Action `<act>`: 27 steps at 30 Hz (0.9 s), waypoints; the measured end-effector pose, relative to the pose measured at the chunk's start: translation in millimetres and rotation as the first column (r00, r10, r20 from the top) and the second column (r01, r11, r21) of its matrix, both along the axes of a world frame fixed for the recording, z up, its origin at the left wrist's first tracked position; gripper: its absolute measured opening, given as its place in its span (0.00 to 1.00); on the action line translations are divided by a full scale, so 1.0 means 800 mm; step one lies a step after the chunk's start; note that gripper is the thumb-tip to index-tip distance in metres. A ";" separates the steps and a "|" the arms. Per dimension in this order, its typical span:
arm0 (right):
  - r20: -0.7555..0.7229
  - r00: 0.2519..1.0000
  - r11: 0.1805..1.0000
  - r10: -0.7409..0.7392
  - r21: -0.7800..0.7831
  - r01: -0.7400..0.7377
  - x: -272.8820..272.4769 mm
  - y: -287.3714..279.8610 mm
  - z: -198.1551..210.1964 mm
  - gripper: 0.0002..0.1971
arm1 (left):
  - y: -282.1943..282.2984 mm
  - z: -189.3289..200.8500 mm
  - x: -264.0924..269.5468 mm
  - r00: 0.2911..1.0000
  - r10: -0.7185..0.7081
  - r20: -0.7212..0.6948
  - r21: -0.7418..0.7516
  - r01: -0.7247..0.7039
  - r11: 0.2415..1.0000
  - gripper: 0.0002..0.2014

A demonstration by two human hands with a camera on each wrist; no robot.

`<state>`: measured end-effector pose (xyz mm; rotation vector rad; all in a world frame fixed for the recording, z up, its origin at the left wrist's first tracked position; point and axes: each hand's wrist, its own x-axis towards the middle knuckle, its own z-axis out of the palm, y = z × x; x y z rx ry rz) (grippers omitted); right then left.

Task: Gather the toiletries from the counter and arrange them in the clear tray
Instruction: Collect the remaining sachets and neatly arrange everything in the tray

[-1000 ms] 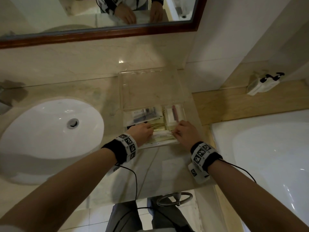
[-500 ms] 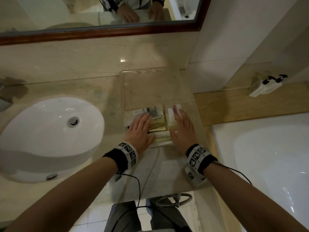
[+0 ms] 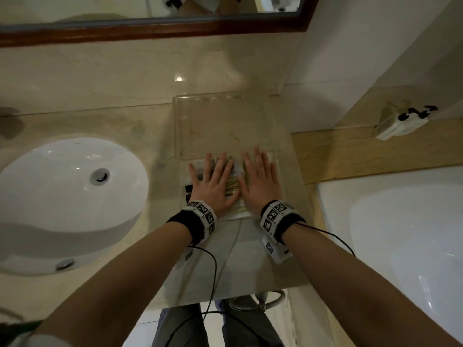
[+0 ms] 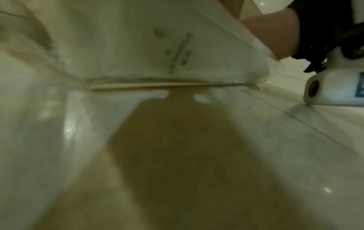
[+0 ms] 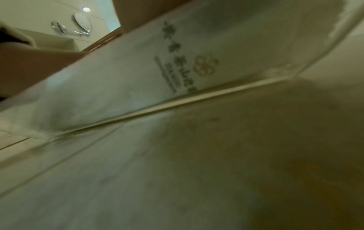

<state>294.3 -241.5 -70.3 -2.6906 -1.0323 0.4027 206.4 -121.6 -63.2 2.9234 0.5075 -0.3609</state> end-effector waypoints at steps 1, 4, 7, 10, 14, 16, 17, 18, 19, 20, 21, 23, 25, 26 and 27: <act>-0.004 1.000 1.000 0.003 0.001 -0.003 0.001 0.000 -0.001 0.31 | 0.001 -0.001 0.000 1.000 -0.012 0.004 0.003 0.012 1.000 0.43; -0.012 1.000 1.000 0.010 -0.003 -0.010 0.002 0.001 -0.003 0.32 | 0.001 -0.002 0.001 0.999 -0.052 0.010 0.006 0.052 0.999 0.41; 0.017 1.000 1.000 0.011 0.019 -0.012 0.000 0.001 -0.002 0.32 | 0.001 -0.003 0.001 0.998 -0.063 0.010 0.005 0.062 0.998 0.39; 0.009 0.999 0.998 -0.045 0.043 0.044 0.000 0.002 0.000 0.31 | 0.002 -0.005 0.001 0.999 -0.053 -0.007 -0.003 0.053 0.999 0.38; -0.023 0.998 0.998 -0.064 0.009 0.065 0.000 0.004 -0.003 0.30 | 0.001 -0.001 0.002 0.999 -0.045 -0.027 -0.020 0.045 0.999 0.39; -0.009 0.999 0.999 -0.046 0.001 0.046 0.001 0.003 -0.005 0.29 | 0.001 0.000 0.002 0.999 -0.038 -0.027 -0.029 0.038 0.999 0.38; 0.004 0.999 0.999 -0.032 0.003 0.032 0.001 0.003 -0.006 0.29 | 0.001 0.000 0.002 0.999 -0.036 -0.026 -0.031 0.036 0.999 0.38; 0.012 1.000 1.000 -0.017 0.006 0.017 0.001 0.002 -0.006 0.28 | 0.001 -0.001 0.002 0.999 -0.035 -0.025 -0.034 0.034 0.999 0.38; 0.016 1.000 1.000 -0.002 0.006 0.002 0.001 0.002 -0.006 0.27 | 0.002 -0.001 0.002 0.999 -0.034 -0.024 -0.039 0.033 0.999 0.38; 0.017 1.000 1.000 0.012 0.000 -0.012 0.001 0.001 -0.006 0.27 | 0.002 -0.001 0.002 0.999 -0.031 -0.020 -0.046 0.030 0.998 0.37; 0.015 1.000 1.000 0.023 -0.008 -0.023 0.002 0.001 -0.006 0.27 | 0.002 -0.001 0.002 1.000 -0.027 -0.012 -0.053 0.026 0.998 0.37; 0.007 0.999 0.999 0.032 -0.020 -0.032 0.002 0.001 -0.007 0.27 | 0.002 -0.001 0.001 1.000 -0.021 0.008 -0.054 0.022 0.998 0.36; 0.003 0.999 0.999 0.035 -0.033 -0.035 0.002 0.002 -0.009 0.27 | 0.001 -0.002 0.000 1.000 -0.020 0.021 -0.038 0.020 0.999 0.36; -0.002 0.999 0.998 0.038 -0.041 -0.038 0.003 0.002 -0.010 0.27 | 0.001 -0.003 0.000 0.999 -0.022 0.025 -0.030 0.023 0.999 0.36; -0.006 0.999 0.998 0.044 -0.048 -0.044 0.004 0.002 -0.011 0.27 | 0.001 -0.004 0.000 0.999 -0.028 0.027 -0.023 0.028 0.999 0.36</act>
